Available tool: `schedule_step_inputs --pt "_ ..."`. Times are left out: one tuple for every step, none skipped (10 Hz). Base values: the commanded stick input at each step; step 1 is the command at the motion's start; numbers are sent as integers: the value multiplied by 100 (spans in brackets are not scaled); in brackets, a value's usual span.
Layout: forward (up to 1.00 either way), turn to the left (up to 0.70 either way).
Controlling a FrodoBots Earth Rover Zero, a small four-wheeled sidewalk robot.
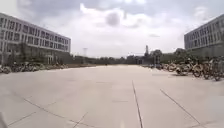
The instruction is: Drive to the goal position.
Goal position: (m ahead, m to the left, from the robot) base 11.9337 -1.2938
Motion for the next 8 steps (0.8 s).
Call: schedule_step_inputs --pt "100 2" --pt "100 2" --pt "100 2" --pt "100 2" --pt "100 2" --pt "100 2" --pt "100 2" --pt "100 2"
